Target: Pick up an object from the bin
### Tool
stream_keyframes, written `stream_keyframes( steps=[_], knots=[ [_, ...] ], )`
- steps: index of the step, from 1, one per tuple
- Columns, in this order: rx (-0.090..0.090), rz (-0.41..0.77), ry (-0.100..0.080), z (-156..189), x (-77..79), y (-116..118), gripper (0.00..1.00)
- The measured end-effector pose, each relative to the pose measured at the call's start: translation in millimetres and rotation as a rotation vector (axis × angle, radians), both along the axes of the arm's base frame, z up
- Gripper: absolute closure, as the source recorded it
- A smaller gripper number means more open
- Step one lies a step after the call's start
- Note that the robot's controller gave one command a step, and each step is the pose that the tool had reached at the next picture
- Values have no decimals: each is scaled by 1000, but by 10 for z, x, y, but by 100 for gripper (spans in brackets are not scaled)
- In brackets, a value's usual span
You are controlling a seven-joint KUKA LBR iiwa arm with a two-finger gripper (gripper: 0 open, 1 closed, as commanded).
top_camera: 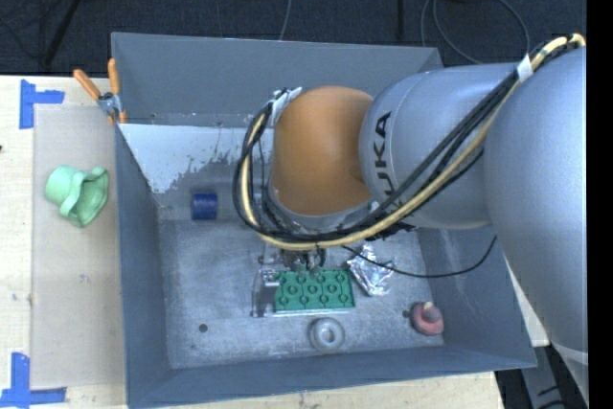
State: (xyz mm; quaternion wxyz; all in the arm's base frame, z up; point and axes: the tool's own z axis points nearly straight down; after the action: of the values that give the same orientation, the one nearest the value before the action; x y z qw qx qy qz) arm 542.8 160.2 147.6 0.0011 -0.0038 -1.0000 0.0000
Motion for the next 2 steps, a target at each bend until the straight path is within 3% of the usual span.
stream_keyframes(
  steps=[1,2],
  knots=[
    [2,77,-5,-781,175,-587,0],
    [1,16,-9,-757,-285,-1129,0]
  ],
)
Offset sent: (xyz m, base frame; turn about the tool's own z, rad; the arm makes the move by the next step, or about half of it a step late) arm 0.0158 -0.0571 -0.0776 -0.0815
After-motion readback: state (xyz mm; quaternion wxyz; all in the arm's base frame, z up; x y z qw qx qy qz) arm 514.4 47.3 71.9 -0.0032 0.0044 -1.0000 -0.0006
